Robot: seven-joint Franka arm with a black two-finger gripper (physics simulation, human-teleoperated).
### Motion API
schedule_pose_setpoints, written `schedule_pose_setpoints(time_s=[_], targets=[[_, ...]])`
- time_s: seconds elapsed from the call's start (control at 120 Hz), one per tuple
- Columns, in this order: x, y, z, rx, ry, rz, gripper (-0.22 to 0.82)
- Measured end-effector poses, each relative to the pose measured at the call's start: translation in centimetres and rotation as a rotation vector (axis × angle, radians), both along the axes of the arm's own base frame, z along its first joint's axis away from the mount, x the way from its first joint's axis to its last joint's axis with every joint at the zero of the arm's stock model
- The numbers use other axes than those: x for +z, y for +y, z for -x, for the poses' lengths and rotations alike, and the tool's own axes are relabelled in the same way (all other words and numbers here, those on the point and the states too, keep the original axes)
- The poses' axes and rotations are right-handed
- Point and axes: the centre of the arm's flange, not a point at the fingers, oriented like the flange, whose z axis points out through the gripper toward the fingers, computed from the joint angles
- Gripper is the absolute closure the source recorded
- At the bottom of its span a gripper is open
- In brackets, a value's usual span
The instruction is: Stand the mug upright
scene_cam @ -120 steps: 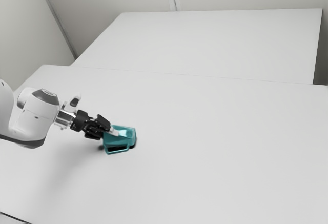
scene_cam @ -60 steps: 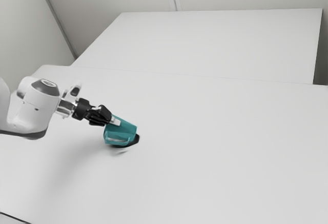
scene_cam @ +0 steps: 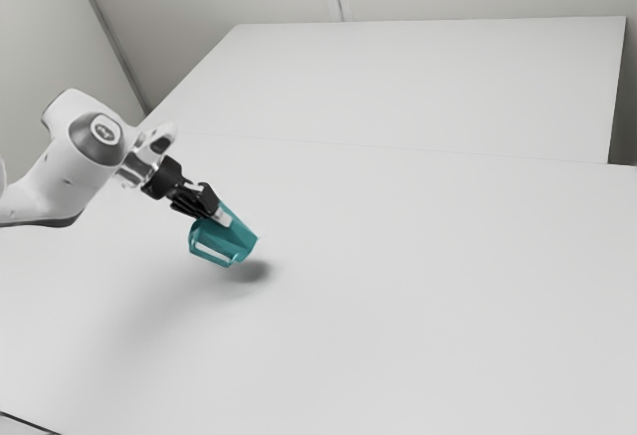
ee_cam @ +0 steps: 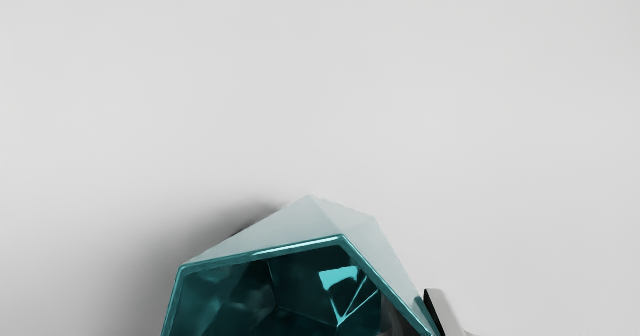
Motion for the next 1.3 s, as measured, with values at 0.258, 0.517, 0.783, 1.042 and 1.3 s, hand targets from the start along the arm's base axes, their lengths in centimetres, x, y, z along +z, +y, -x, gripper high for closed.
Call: schedule_pose_setpoints(time_s=[0.258, 0.517, 0.783, 1.042, 1.3], targets=[[1.2, -1.2, -2.3, -0.026, 0.063, -0.258, 0.78], [-0.3, -6.0, -5.0, -0.064, 0.096, -0.457, 0.78], [-1.6, -7.5, -5.2, -0.001, 0.137, -0.599, 0.78], [-3.4, -7.3, -5.5, 0.106, 0.181, -0.632, 0.78], [-4.1, -7.5, -5.7, 0.181, 0.198, -0.624, 0.46]])
